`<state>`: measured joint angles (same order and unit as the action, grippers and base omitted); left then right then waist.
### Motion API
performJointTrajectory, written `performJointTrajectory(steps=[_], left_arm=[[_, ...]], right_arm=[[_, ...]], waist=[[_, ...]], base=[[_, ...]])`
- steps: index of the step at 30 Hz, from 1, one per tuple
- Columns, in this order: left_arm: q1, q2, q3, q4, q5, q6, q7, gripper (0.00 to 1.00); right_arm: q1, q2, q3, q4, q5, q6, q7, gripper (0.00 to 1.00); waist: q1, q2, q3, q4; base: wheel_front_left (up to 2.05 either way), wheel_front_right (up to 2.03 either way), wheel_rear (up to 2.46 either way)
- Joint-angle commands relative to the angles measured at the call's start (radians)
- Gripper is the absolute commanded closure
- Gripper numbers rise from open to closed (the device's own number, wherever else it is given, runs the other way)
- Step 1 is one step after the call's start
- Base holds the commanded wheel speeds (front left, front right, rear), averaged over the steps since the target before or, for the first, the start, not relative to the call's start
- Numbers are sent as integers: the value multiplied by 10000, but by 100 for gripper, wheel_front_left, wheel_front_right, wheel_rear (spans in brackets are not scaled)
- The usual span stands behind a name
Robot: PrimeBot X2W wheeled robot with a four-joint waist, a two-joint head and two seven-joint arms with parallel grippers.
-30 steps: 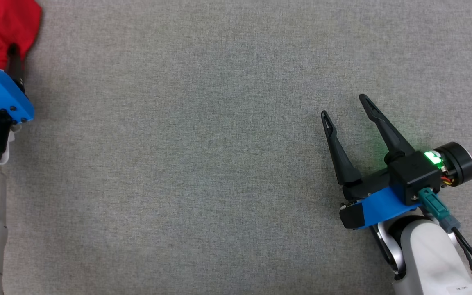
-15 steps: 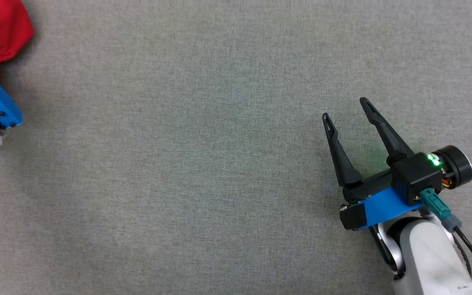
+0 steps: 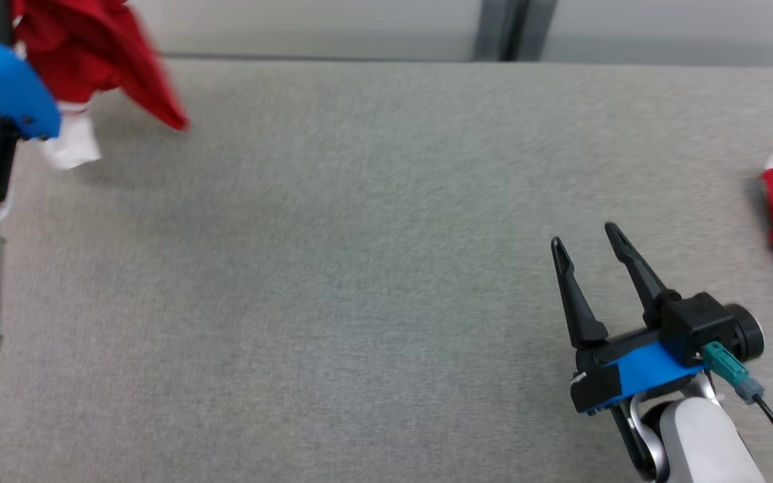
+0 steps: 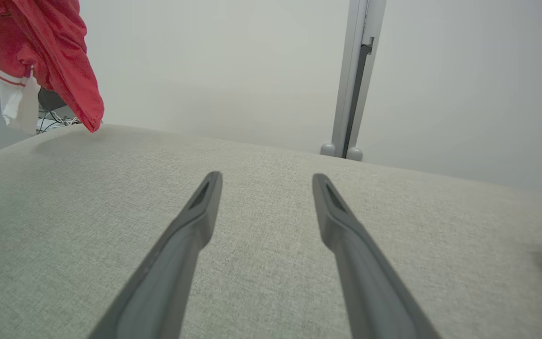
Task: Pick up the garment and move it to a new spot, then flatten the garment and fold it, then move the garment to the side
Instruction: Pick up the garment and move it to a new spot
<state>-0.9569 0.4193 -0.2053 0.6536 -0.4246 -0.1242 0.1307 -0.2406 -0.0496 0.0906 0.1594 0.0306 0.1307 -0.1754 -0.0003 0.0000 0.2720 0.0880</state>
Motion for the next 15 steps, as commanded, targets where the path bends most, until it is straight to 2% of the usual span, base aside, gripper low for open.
performJointTrajectory(steps=[1, 5, 10, 15], left_arm=[[-36, -127, -76, -268, -101, -55, 72, 100], [268, -595, -418, -1922, -735, -74, 802, 100], [1081, -1331, -871, -3720, -1318, 39, 1495, 100], [2623, -2189, -1283, -4514, -1624, 368, 1205, 100]], right_arm=[[153, -16, -40, 96, 54, 1, -80, 0], [453, -13, -296, 393, 298, 1, -265, 0], [675, -10, -552, 638, 447, 1, -429, 0], [640, -10, -602, 886, 608, 1, -577, 0]], waist=[[3, 0, -733, -676], [3, 0, -1257, -1139], [3, 0, -1267, -1564], [3, 0, -939, -1894]], base=[[0, 0, 0], [0, 0, 0], [0, 0, 0], [0, 0, 0]])
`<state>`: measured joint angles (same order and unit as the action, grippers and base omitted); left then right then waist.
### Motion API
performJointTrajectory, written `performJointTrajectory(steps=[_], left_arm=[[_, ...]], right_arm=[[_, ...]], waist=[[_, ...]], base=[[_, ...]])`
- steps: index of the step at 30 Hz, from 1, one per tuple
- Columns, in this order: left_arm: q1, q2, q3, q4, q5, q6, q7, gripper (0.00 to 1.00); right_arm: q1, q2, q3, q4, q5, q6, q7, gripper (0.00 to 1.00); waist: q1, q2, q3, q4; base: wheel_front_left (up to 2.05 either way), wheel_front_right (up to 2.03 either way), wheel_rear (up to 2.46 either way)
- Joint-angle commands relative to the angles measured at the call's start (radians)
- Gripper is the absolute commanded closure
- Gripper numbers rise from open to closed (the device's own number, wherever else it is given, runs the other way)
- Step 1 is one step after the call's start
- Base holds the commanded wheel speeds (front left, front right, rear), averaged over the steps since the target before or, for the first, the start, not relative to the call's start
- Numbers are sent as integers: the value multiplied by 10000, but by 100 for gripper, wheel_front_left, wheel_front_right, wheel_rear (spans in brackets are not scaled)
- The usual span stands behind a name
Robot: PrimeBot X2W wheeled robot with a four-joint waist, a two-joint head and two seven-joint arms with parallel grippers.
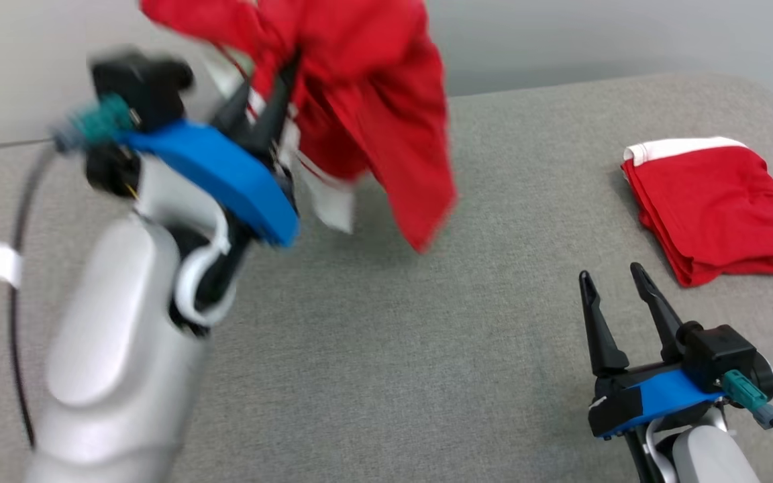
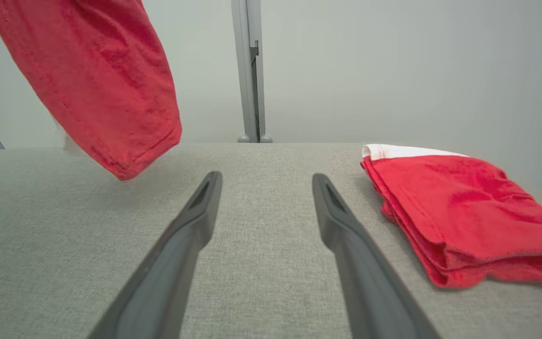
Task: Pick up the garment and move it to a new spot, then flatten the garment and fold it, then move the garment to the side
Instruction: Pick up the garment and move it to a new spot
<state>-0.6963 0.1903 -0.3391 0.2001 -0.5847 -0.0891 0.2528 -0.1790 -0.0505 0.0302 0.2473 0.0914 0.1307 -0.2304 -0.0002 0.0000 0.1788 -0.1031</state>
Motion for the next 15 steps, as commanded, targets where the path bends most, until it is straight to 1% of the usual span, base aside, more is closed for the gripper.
performJointTrajectory(steps=[1, 3, 5, 7, 10, 15], left_arm=[[364, -7, -14, 64, -57, 85, -145, 100], [1069, -262, -87, 304, -123, 215, -485, 100], [1707, -286, -256, 721, 135, 327, -904, 100], [2279, -435, -353, 1268, 119, 381, -1232, 100], [2617, -307, -465, 1998, 451, 507, -1720, 100], [2824, -436, -482, 2748, 506, 552, -2307, 100]], right_arm=[[-14, 1, 40, 61, 43, 1, -65, 0], [-114, -2, 127, 180, 99, 1, -105, 0], [-209, -5, 223, 271, 166, 1, -172, 0], [-263, -4, 255, 354, 199, 1, -213, 0], [-341, -4, 302, 484, 220, 1, -258, 0], [-398, -2, 325, 726, 170, 1, -293, 0]], waist=[[2, 0, 68, -47], [2, 0, 207, -161], [2, 0, 330, -284], [2, 0, 433, -356], [2, 0, 555, -401], [2, 0, 614, -331]], base=[[0, 0, 0], [0, 0, 0], [0, 0, 0], [0, 0, 0], [0, 0, 0], [0, 0, 0]])
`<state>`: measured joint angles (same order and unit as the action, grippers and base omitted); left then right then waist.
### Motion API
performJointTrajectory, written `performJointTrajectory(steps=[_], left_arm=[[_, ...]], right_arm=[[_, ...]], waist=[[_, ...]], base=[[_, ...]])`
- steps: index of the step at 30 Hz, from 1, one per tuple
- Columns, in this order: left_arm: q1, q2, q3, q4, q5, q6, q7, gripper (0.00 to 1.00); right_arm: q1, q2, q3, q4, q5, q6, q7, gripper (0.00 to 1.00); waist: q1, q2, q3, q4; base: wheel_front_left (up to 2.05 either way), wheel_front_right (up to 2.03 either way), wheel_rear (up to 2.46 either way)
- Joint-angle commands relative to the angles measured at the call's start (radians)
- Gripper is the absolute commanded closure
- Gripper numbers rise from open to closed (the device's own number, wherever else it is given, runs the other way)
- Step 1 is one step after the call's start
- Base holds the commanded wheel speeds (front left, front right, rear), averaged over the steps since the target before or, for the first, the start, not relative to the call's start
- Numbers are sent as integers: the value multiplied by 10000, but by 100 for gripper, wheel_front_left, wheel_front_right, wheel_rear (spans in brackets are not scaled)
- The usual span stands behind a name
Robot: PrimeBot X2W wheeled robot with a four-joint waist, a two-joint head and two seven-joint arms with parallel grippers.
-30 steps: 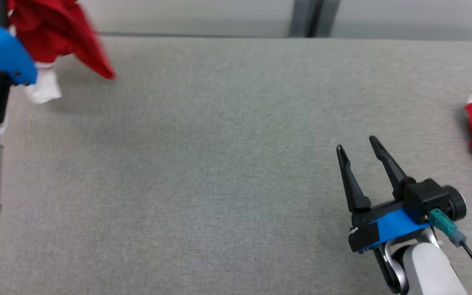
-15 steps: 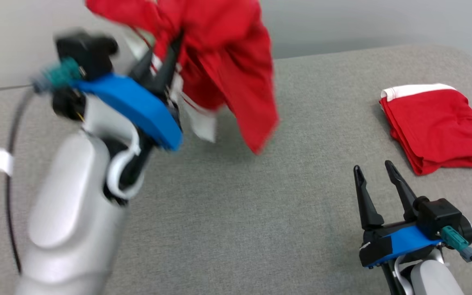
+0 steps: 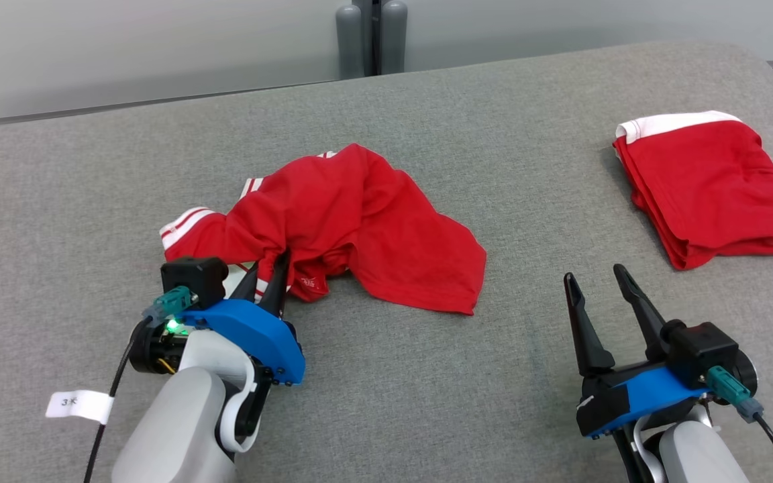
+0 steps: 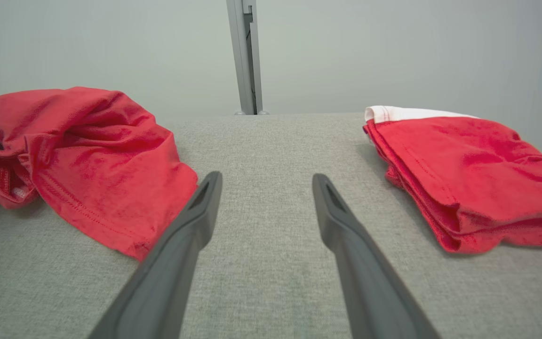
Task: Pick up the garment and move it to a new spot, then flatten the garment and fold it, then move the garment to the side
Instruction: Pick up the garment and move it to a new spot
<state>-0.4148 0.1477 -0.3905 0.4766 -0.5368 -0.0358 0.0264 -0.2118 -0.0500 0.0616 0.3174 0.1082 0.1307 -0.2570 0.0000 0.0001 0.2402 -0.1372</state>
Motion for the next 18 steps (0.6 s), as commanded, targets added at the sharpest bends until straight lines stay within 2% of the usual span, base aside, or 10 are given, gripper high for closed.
performJointTrajectory(steps=[1, 2, 3, 10, 18], left_arm=[[-10, -30, 1, 74, 78, 9, -157, 85], [-35, -48, -34, 179, 117, -17, -264, 37], [-50, -85, -53, 255, 126, -19, -405, 0], [-90, -33, -41, 407, 276, -61, -1275, 0], [687, 268, 86, -134, 316, 105, -2045, 0]], right_arm=[[-85, -9, 27, 80, 8, 1, -36, 0], [-100, -9, 41, 129, 7, 1, -45, 0], [-108, -9, 58, 171, 4, 1, -50, 0], [-168, -11, 90, 319, -183, 1, -84, 0], [198, -8, -51, 215, -269, 1, -92, 0]], waist=[[0, -1, -8, 38], [0, -1, -30, 74], [0, -1, -63, 113], [0, -1, -501, 375], [0, -1, -1351, 658]], base=[[0, 0, 0], [0, 0, 0], [0, 0, 0], [0, 0, 0], [0, 0, 0]])
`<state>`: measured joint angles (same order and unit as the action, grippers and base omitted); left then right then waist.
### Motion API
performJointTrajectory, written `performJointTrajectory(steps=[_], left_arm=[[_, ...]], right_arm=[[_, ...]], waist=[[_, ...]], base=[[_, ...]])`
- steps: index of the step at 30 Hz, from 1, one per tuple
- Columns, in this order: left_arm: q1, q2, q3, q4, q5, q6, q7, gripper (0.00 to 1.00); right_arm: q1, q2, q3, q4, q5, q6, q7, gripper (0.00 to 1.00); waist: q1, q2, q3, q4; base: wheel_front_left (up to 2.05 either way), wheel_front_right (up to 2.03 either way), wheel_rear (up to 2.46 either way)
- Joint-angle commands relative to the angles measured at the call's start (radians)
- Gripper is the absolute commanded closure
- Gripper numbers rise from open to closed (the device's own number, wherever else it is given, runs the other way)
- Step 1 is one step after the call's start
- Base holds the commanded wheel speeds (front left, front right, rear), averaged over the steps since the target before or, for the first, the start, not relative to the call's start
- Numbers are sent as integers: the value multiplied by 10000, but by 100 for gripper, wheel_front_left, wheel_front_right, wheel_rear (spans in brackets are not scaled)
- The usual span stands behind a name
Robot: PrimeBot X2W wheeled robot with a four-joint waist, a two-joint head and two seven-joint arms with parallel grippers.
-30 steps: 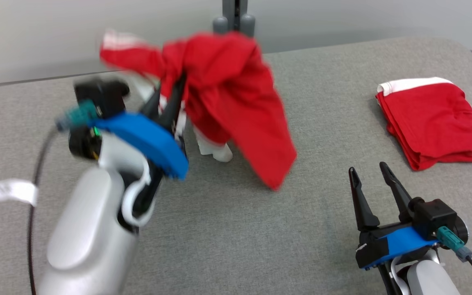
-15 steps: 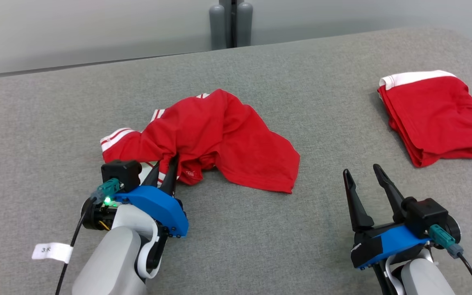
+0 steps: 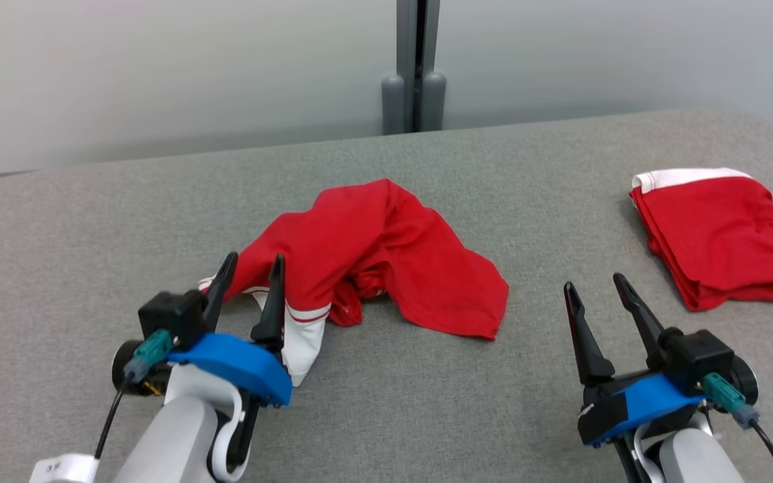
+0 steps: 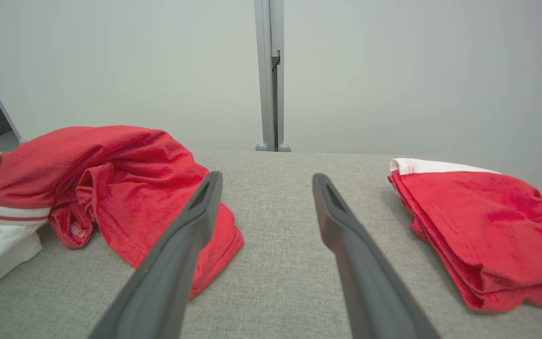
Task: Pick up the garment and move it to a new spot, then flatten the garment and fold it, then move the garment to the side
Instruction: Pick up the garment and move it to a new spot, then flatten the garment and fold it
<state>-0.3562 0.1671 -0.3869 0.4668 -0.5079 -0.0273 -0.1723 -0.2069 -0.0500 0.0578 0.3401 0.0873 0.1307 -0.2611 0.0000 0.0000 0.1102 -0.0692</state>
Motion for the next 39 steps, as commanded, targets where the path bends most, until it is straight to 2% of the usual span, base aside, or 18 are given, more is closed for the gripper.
performJointTrajectory(steps=[1, 13, 39], left_arm=[[275, 86, 57, -105, 17, 68, -126, 0], [2404, -52, 429, -454, -390, 582, -742, 0], [3193, -294, 1082, -878, -25, 551, -936, 0]], right_arm=[[202, -9, -25, -22, -65, 1, -53, 0], [1368, -11, 68, -53, 220, 1, -54, 0], [1231, -11, 169, 364, 339, 1, -56, 0]], waist=[[0, 0, -147, 24], [0, 0, -948, 454], [0, 0, -1092, 531]], base=[[0, 0, 0], [0, 0, 0], [0, 0, 0]])
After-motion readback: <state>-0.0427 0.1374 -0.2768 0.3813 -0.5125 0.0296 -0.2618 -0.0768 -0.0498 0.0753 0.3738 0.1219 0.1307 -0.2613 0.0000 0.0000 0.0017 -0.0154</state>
